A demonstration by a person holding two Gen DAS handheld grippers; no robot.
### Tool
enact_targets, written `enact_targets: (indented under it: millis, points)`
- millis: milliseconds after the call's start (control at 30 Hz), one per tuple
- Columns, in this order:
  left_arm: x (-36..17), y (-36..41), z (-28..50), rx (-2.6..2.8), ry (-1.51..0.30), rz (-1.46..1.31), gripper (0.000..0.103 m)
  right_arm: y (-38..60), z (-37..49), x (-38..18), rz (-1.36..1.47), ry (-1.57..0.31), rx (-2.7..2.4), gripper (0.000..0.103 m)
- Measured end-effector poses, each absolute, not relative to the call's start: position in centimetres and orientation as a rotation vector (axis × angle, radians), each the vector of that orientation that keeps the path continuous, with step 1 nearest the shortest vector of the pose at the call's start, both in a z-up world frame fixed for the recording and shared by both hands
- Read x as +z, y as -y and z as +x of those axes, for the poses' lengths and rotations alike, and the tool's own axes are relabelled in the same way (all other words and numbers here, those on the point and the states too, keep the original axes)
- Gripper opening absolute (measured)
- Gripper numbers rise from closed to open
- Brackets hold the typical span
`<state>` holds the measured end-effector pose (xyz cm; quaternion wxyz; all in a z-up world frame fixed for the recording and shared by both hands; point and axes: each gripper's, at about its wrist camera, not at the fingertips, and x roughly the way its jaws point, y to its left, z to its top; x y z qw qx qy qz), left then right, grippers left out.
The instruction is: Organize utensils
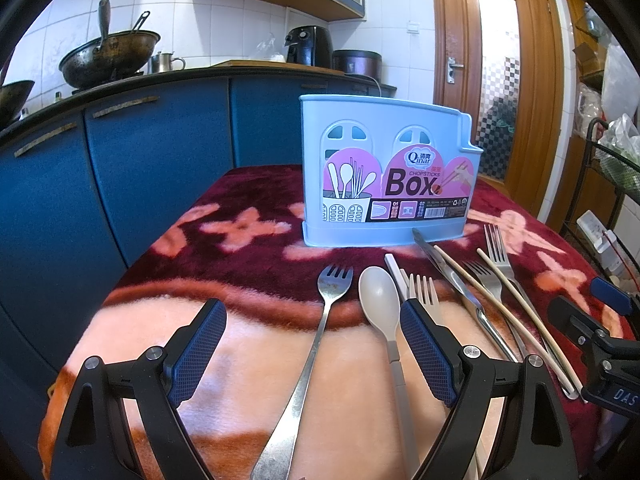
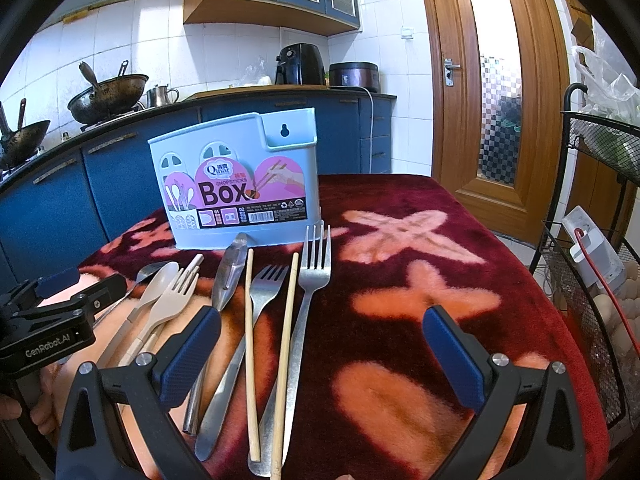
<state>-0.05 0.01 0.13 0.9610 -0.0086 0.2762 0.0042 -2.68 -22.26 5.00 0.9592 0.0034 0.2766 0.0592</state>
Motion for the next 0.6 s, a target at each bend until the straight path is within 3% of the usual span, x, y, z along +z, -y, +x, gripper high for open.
enact_targets:
  millis: [600]
  points:
    - [1.8,-0.1,1.2,-0.036,-0.650,0.073,0.089,23.0,0.0,7.1,0.019,-0.695,0.147,0.103]
